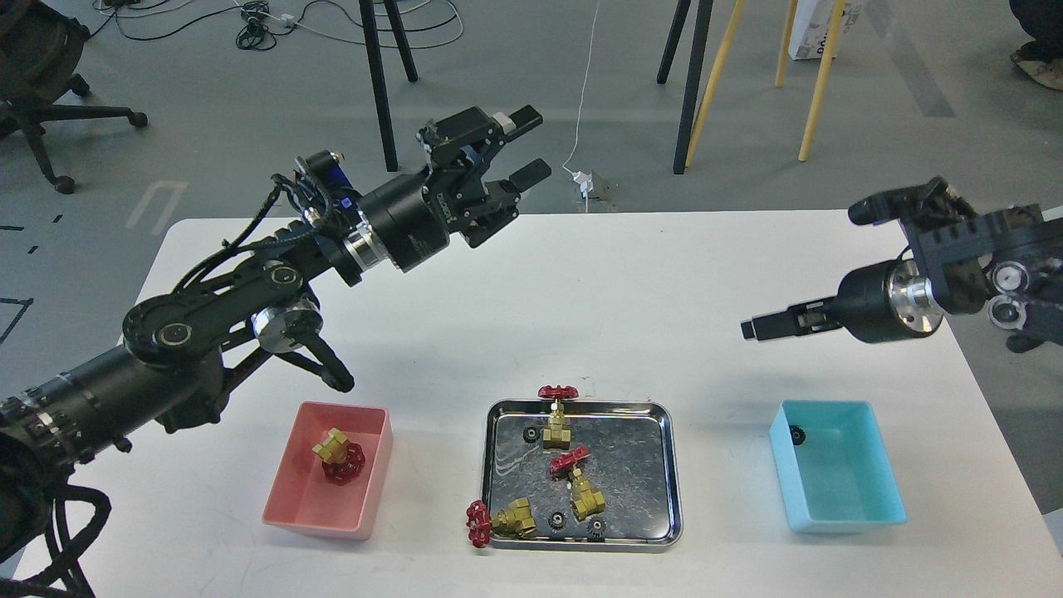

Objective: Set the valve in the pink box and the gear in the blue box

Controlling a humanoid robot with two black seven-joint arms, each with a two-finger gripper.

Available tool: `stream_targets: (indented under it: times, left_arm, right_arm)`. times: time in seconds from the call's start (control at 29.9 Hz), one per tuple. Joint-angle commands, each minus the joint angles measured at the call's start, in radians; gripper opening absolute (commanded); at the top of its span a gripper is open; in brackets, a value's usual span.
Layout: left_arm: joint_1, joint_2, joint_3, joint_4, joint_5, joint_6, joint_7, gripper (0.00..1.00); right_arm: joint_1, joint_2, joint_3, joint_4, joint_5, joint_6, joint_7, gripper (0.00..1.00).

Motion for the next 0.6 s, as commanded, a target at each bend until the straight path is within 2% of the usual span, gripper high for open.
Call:
stream_targets:
  times: [0.0, 0.13, 0.23, 0.33, 0.4, 0.57]
  left_arm:
    - [-0.074, -0.012, -0.021, 0.157, -0.044, -0.028, 0.0, 0.72]
    - [-0.136, -0.059, -0.066, 0.361, -0.236, -0.028, 0.0, 0.75]
    - [-0.143, -0.091, -0.071, 0.451, -0.333, -0.028, 0.0, 0.76]
    - [-0.139, -0.154, -0.055, 0.528, -0.338, -0.028, 0.0, 0.77]
    - [-0.13, -0.172, -0.048, 0.541, -0.325, -0.028, 0.0, 0.78]
    - [-0.11, -0.177, -0.008, 0.541, -0.246, -0.028, 0.0, 0.8]
  right_arm:
    - [-0.125, 0.066, 0.304, -0.167, 0.355, 0.016, 0.005, 0.96]
    - [-0.259, 0.212, 0.613, -0.444, 0.653, 0.151, 0.016, 0.97]
    - [-0.329, 0.356, 0.765, -0.683, 0.731, 0.151, 0.016, 0.97]
    - [-0.357, 0.477, 0.841, -0.871, 0.734, 0.151, 0.016, 0.98]
    - [-0.366, 0.526, 0.847, -0.925, 0.734, 0.151, 0.016, 0.99]
    - [-0.383, 0.542, 0.854, -0.919, 0.737, 0.151, 0.023, 0.99]
